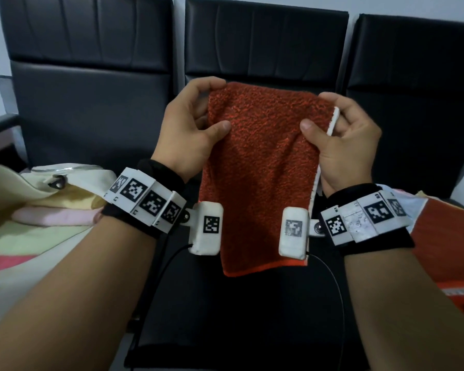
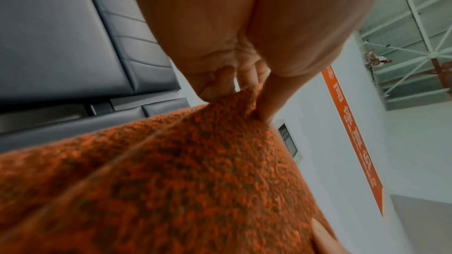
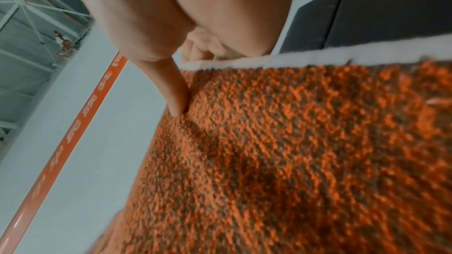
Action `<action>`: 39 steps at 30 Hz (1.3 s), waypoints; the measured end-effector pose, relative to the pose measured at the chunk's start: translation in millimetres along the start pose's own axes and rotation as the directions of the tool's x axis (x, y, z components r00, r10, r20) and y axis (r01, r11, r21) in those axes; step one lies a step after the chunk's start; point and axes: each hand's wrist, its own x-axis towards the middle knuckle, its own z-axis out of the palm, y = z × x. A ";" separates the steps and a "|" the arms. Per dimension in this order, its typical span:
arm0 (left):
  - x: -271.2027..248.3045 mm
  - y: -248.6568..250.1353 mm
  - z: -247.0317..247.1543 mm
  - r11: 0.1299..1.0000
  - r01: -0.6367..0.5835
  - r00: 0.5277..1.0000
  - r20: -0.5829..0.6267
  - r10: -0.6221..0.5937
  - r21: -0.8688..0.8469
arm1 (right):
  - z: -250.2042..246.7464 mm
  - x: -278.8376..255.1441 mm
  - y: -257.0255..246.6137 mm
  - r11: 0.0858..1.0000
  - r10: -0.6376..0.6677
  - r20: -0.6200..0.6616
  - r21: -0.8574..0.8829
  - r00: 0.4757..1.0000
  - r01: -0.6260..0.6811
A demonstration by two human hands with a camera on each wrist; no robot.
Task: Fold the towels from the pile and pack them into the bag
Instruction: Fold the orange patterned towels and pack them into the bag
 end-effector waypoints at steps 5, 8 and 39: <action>-0.2 -2.5 -1.2 0.992 0.074 0.995 0.073 -0.067 -0.098 | -3.5 0.6 -1.6 0.988 0.089 0.068 0.120 0.994 -0.096; 2.3 -2.4 -2.9 0.984 0.124 0.991 0.073 -0.116 -0.129 | -5.1 -0.8 -2.3 0.969 0.130 0.111 0.198 0.985 -0.150; 2.2 -17.9 -8.1 0.951 0.159 0.955 -0.286 -0.080 0.265 | 0.5 -2.6 13.1 0.962 0.056 -0.040 -0.265 0.998 -0.065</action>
